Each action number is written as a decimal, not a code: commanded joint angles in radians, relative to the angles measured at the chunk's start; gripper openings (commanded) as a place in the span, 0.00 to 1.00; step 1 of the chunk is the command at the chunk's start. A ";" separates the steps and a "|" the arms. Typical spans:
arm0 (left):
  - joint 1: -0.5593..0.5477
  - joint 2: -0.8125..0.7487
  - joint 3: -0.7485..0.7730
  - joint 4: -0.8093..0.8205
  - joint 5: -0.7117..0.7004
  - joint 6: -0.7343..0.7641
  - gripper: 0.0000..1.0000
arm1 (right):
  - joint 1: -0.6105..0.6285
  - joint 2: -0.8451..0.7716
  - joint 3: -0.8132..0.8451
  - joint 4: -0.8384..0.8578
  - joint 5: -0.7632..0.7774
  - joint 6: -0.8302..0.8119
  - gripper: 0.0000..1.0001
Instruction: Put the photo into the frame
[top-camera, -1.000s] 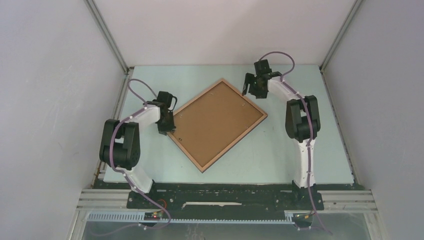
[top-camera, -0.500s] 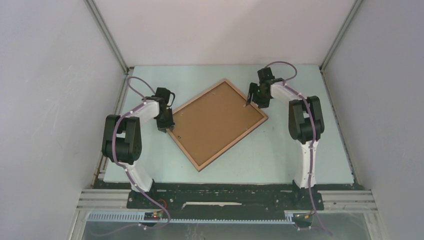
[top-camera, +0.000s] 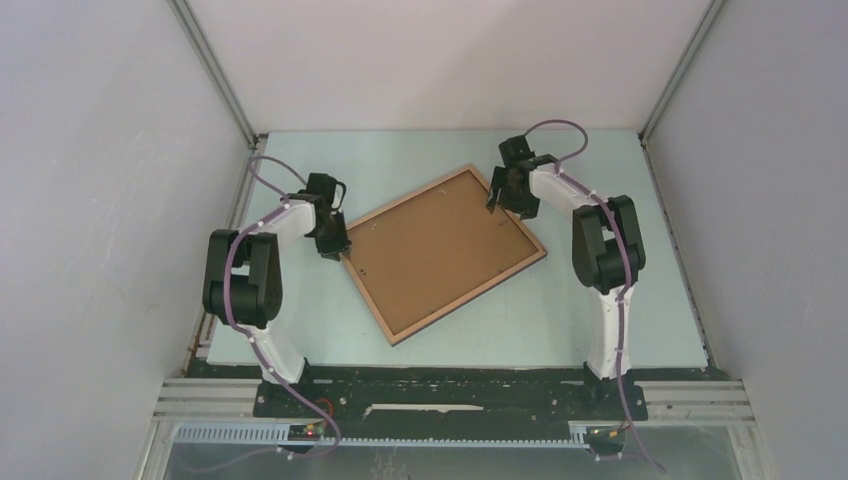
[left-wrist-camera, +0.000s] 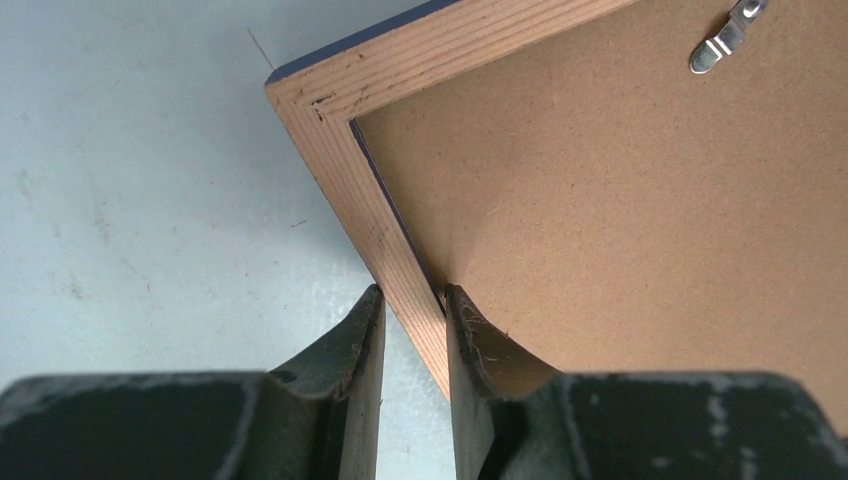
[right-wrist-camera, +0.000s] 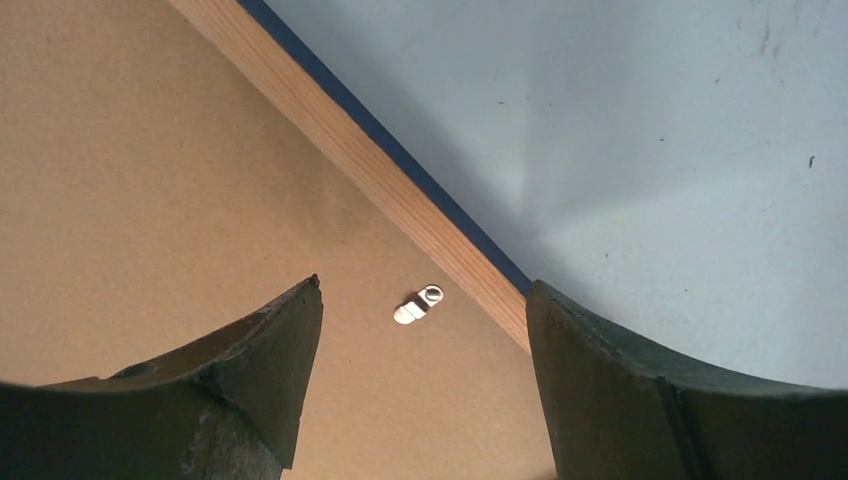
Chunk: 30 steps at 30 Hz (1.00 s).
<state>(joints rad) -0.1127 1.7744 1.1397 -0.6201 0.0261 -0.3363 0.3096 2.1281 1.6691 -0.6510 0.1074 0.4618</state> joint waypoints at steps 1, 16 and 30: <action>-0.006 -0.020 0.011 0.038 0.059 -0.021 0.13 | 0.037 0.033 0.045 -0.062 0.095 0.016 0.80; 0.012 -0.016 0.014 0.028 0.038 -0.027 0.13 | 0.031 0.049 0.069 -0.144 0.085 -0.017 0.76; 0.019 -0.011 0.014 0.026 0.041 -0.028 0.13 | 0.037 0.101 0.125 -0.200 0.079 -0.039 0.72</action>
<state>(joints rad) -0.1013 1.7748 1.1397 -0.6144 0.0395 -0.3595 0.3355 2.1925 1.7584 -0.7963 0.2005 0.4343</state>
